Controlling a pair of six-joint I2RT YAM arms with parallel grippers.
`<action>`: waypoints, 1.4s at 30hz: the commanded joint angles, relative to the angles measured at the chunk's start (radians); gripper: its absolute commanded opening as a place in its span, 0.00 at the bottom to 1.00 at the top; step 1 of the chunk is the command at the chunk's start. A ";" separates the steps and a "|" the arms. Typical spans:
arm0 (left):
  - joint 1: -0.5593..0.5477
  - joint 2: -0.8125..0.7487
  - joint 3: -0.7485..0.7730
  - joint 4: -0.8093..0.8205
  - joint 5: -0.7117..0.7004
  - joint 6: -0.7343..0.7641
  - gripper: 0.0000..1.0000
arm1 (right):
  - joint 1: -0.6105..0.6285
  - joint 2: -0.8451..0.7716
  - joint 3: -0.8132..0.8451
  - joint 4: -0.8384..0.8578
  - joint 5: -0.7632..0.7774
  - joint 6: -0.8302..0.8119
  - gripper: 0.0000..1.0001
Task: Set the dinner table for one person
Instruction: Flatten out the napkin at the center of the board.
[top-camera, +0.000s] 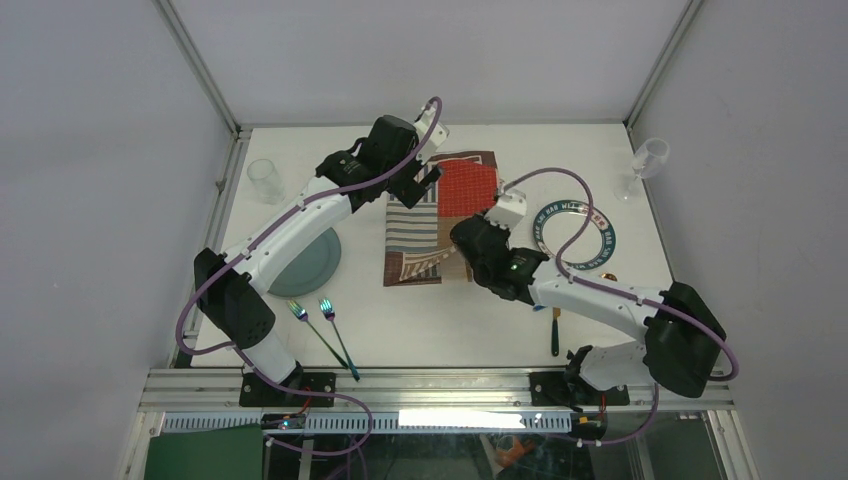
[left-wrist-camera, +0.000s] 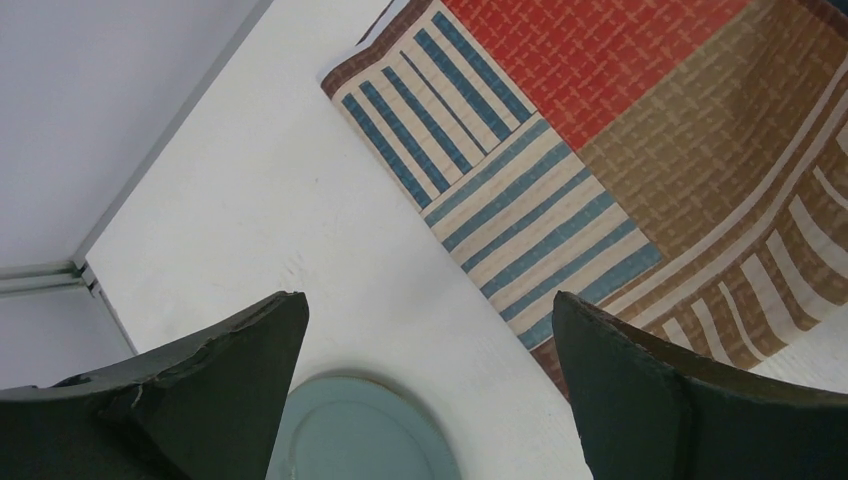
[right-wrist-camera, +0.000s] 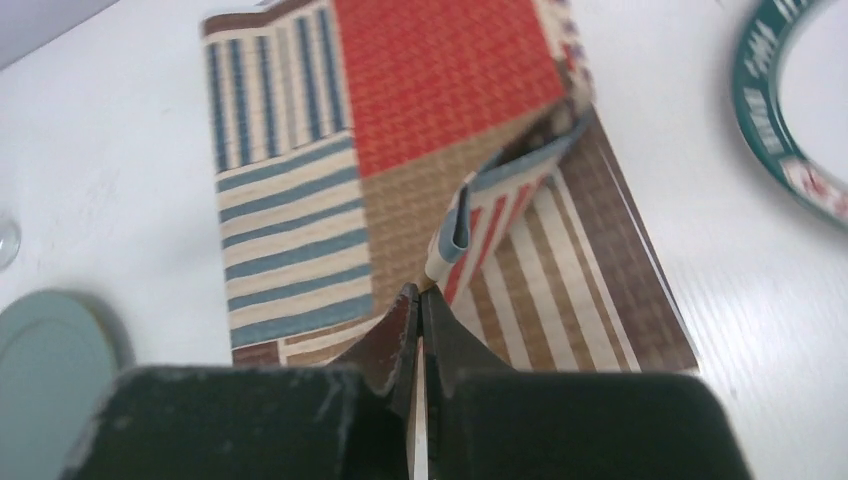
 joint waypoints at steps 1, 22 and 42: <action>-0.001 -0.024 0.020 0.025 -0.086 -0.026 0.98 | 0.002 0.043 0.110 0.226 -0.137 -0.572 0.00; 0.270 -0.152 0.180 0.204 -0.586 0.074 0.95 | 0.051 0.453 0.561 0.144 -0.906 -0.968 0.00; 0.286 -0.404 -0.043 0.278 -0.659 0.188 0.99 | 0.211 0.836 1.175 -0.033 -1.066 -1.124 0.00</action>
